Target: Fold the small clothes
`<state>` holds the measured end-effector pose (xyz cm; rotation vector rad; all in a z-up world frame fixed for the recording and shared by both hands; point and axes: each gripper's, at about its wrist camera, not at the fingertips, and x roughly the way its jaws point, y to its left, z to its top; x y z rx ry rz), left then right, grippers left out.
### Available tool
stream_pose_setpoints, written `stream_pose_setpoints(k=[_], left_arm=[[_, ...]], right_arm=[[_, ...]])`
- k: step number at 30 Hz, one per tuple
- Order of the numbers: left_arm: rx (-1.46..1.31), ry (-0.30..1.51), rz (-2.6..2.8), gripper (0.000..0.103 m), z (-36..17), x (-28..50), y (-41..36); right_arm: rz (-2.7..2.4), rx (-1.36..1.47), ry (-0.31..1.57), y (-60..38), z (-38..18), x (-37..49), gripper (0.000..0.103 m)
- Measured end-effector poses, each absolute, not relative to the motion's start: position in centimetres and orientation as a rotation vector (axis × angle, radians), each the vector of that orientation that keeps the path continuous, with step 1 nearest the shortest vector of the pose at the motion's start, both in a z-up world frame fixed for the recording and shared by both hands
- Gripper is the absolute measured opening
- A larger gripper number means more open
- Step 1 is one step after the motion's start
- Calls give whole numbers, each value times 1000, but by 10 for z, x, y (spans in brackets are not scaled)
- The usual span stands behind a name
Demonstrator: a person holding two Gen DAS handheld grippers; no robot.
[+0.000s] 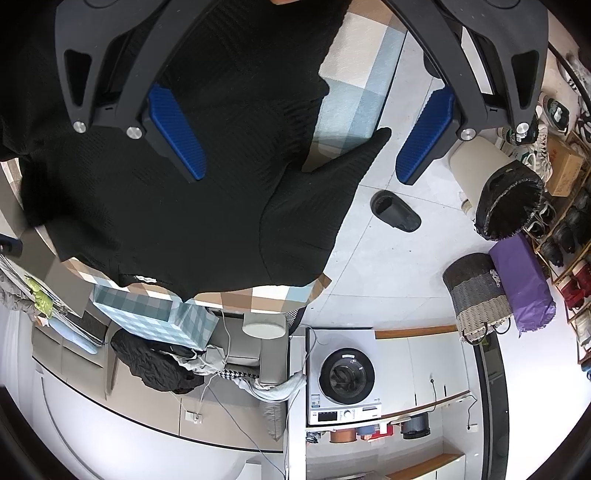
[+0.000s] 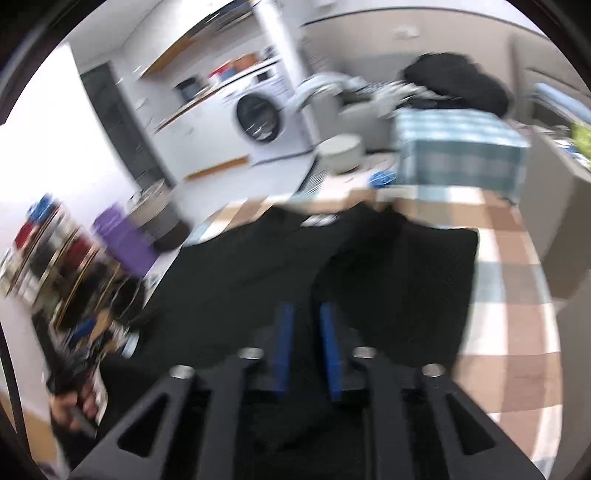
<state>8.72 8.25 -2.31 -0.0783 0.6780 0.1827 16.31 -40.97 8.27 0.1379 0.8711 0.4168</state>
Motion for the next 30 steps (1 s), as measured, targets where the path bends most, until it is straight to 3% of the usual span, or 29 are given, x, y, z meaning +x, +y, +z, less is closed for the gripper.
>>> stream_pose_setpoints(k=[3,9,13,16,17,20,26,30], left_arm=[[-85,673,182,102,-22,83,85],[-90,681,175,102,-23,82,81],[-74,691,185,102,-25,84,77],[-82,698,200,102,-25,87,78],[-86,700,206,102,-26,87,79],[-96,704,221,102,-26,86,86],[-103,723,249,102,-32,82,97],[-128,742,273,102,-36,82,109]], right_arm=[[283,115,899,-438,75,152,42],[151,187,1102,-499,17,153,42],[182,227,1142,-502,-14,157,40],[202,203,1116,-493,-20,161,23],[216,191,1102,-490,-20,162,11],[186,169,1070,-491,-17,165,7],[29,159,1068,-522,-7,158,6],[11,83,1109,-504,-8,158,17]])
